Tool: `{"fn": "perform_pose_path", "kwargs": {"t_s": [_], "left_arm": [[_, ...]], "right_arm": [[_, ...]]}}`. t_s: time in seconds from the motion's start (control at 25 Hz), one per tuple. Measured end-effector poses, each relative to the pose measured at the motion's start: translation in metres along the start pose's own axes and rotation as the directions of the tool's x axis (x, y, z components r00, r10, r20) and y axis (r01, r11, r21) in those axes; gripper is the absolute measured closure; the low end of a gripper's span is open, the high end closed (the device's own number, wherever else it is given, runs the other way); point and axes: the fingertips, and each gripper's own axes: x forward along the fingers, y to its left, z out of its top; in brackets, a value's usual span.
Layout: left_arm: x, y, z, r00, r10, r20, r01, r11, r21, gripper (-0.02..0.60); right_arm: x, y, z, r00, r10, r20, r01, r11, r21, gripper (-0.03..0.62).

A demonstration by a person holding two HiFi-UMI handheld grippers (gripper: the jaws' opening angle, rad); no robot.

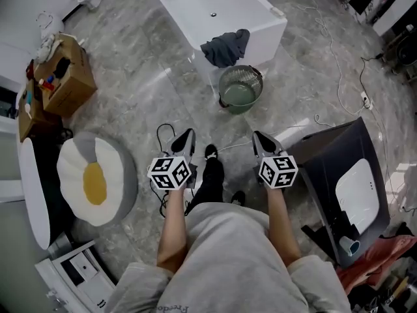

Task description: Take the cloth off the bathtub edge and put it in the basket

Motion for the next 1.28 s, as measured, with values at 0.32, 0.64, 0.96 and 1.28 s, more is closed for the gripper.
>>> {"fn": "perform_pose_path", "kwargs": {"t_s": [0.32,0.64,0.96,1.28], "left_arm": [[0.091,0.058,0.058,0.999,-0.053,-0.005,0.052,0.998,-0.044,0.523],[0.140,0.120,0.088,0.995,-0.086,-0.040,0.084,0.995,-0.045,0.523],[0.165,0.150,0.079,0.989,-0.119,-0.090,0.110,0.989,-0.101,0.523],[0.199,0.160,0.086,0.987,-0.113,-0.111,0.103,0.990,-0.095,0.523]], "right_arm": [[0.087,-0.018,0.037,0.996,-0.081,-0.033,0.081,0.997,-0.008,0.592],[0.154,-0.025,0.067,0.986,-0.166,-0.033,0.166,0.986,-0.009,0.592],[0.180,-0.030,0.065,0.976,-0.208,-0.066,0.207,0.978,-0.031,0.592],[0.222,-0.054,0.076,0.978,-0.190,-0.088,0.190,0.982,-0.010,0.592]]}}
